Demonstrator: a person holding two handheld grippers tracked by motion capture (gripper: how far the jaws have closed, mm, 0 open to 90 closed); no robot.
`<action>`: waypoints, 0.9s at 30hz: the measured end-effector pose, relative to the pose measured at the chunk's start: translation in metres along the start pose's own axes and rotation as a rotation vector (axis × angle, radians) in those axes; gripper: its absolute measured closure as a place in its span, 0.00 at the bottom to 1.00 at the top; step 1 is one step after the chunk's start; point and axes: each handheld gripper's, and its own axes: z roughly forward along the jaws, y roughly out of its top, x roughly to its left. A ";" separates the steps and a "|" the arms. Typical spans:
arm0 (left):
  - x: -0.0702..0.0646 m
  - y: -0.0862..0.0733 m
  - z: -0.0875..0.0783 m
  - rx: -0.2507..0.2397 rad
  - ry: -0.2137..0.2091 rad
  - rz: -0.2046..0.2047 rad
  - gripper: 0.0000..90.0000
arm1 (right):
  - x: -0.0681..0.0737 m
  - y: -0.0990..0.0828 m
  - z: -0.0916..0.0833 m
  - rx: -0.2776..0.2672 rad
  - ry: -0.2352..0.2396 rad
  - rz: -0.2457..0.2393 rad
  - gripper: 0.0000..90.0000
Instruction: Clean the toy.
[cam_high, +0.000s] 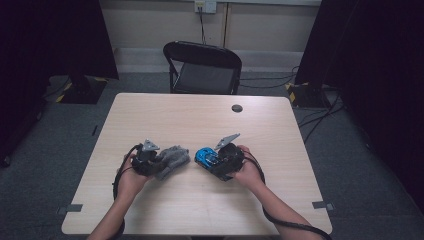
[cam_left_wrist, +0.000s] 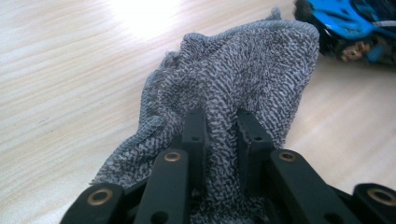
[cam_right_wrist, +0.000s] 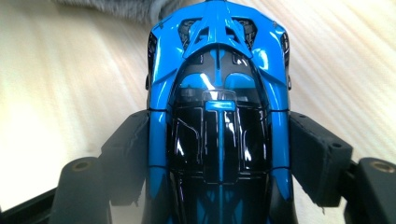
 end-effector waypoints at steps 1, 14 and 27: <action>-0.001 0.000 0.002 0.002 0.003 0.001 0.85 | -0.002 -0.001 0.002 0.012 0.016 0.003 0.32; -0.001 0.028 0.010 -0.055 0.062 0.000 0.88 | 0.018 0.010 -0.009 -0.018 0.071 -0.046 0.32; -0.035 0.055 0.025 -0.023 -0.048 0.097 0.91 | 0.032 0.023 -0.016 -0.052 0.073 -0.084 0.32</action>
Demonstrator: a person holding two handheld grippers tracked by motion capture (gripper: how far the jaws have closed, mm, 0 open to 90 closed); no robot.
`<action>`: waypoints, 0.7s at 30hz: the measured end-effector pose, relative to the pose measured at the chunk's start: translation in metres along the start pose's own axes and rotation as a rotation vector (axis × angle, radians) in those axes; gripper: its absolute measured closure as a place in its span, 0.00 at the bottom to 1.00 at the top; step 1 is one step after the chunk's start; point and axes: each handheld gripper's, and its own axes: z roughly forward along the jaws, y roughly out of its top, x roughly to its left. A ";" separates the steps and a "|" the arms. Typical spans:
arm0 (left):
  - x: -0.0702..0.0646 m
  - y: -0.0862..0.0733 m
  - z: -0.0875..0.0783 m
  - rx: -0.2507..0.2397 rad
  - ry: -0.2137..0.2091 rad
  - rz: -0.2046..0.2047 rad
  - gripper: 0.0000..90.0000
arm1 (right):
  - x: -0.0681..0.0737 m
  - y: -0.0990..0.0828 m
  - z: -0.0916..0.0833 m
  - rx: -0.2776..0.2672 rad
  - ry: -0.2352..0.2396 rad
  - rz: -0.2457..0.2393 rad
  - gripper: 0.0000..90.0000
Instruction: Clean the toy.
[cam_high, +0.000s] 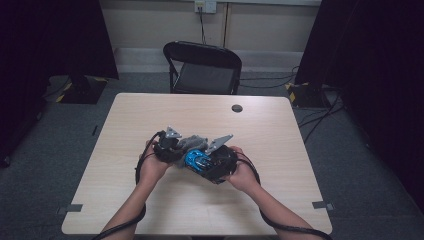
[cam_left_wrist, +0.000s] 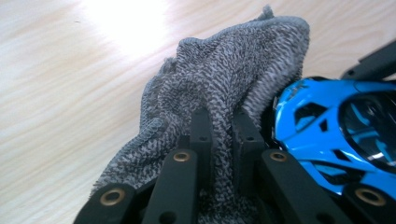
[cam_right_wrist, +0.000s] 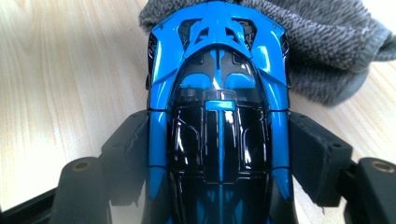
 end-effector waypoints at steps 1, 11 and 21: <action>0.000 0.000 -0.001 -0.003 -0.008 0.000 0.91 | 0.000 0.000 -0.001 0.004 -0.003 -0.001 0.32; -0.001 -0.003 -0.011 -0.016 -0.038 0.029 0.91 | -0.009 -0.005 -0.005 0.016 -0.026 0.026 0.32; -0.004 -0.011 -0.022 -0.013 -0.075 0.050 0.91 | -0.022 -0.008 -0.006 0.031 -0.056 0.062 0.32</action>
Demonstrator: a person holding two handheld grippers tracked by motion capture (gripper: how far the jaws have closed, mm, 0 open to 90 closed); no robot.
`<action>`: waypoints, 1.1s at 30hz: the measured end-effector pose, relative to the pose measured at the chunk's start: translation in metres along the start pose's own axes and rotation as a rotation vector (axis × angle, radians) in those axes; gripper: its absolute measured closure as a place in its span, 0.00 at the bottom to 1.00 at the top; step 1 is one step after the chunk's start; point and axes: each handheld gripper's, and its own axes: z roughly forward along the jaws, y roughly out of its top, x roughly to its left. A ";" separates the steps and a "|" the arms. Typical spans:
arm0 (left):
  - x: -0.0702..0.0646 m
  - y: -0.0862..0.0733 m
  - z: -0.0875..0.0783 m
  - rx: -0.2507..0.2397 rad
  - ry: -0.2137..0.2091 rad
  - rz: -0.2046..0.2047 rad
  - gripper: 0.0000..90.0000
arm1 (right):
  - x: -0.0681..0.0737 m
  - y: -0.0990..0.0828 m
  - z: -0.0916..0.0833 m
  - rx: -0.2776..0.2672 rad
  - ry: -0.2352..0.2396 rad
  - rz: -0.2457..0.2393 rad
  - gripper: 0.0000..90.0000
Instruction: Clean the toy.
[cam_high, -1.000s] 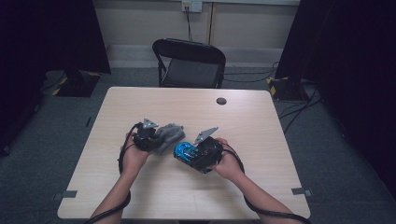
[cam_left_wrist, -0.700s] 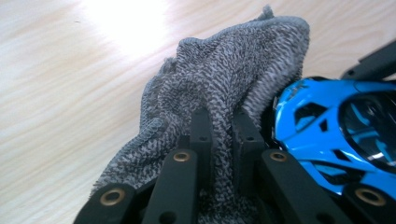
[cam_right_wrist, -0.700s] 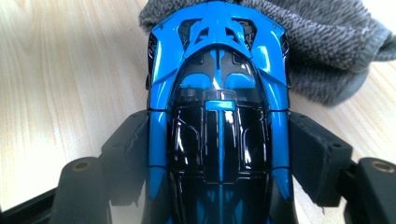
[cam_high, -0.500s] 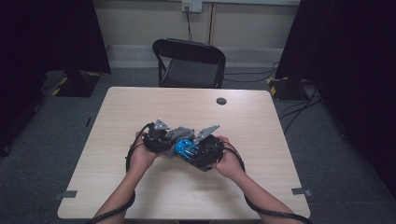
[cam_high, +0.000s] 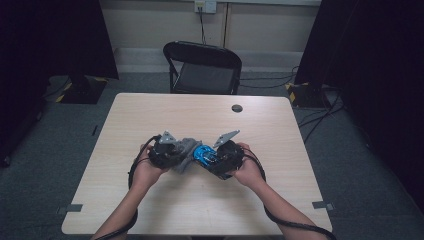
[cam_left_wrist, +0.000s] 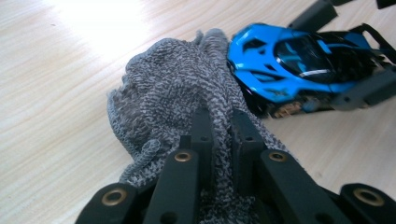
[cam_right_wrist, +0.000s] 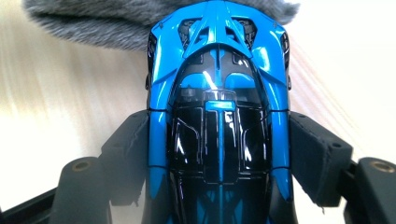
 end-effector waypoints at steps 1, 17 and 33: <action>0.000 -0.001 0.000 -0.003 -0.005 -0.001 0.92 | -0.001 0.000 0.000 0.001 0.001 0.001 0.32; -0.007 -0.014 -0.011 0.000 -0.051 -0.001 0.92 | -0.020 0.001 -0.004 -0.004 -0.019 0.071 0.32; 0.025 0.024 -0.014 -0.126 0.121 -0.073 0.92 | 0.006 0.005 -0.004 -0.008 0.029 -0.007 0.32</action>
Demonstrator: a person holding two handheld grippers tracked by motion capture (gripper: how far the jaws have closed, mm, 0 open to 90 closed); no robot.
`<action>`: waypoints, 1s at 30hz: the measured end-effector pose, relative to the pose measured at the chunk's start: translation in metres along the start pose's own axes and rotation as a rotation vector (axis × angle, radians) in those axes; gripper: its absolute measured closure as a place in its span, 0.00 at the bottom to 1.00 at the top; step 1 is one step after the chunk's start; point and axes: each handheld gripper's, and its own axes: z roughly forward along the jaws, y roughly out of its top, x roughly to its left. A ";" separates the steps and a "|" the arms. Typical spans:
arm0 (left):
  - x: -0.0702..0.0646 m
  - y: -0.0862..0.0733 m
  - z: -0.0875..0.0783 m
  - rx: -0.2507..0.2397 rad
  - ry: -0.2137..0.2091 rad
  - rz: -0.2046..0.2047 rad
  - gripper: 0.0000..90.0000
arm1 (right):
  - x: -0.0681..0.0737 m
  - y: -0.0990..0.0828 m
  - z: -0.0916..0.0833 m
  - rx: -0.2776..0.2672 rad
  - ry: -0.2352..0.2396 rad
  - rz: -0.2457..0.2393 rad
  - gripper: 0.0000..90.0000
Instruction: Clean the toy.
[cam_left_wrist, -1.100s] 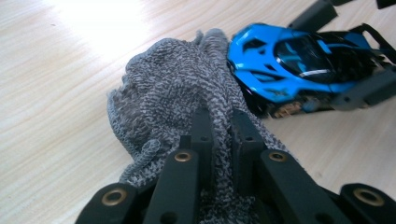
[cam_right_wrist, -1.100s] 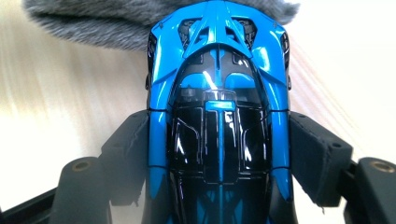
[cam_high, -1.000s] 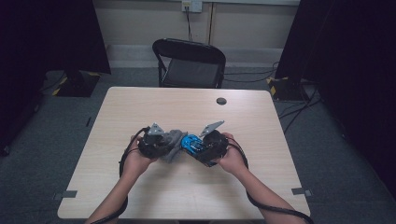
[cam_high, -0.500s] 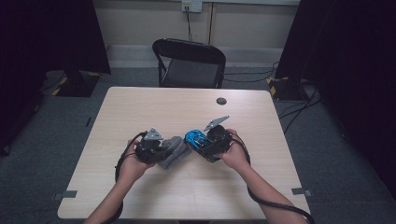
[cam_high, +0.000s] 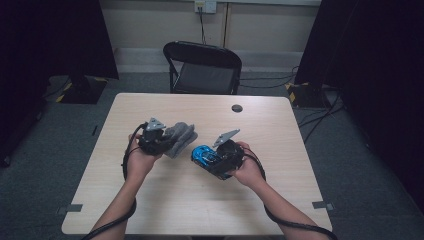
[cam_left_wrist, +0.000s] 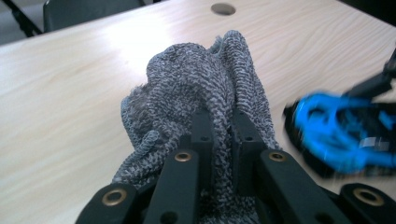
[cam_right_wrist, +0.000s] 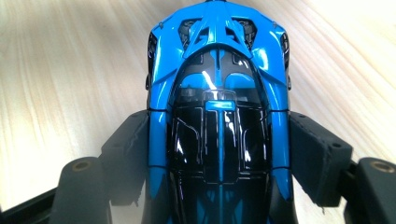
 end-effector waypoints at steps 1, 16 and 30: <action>-0.003 0.002 0.003 0.001 -0.009 0.003 0.92 | 0.002 0.001 0.001 0.004 0.003 -0.006 0.32; -0.019 -0.006 0.020 0.069 -0.096 0.032 0.92 | 0.000 -0.002 0.001 0.008 -0.019 -0.001 0.32; -0.019 -0.018 0.010 0.076 -0.151 -0.002 0.92 | -0.015 -0.005 0.002 0.019 -0.053 0.041 0.32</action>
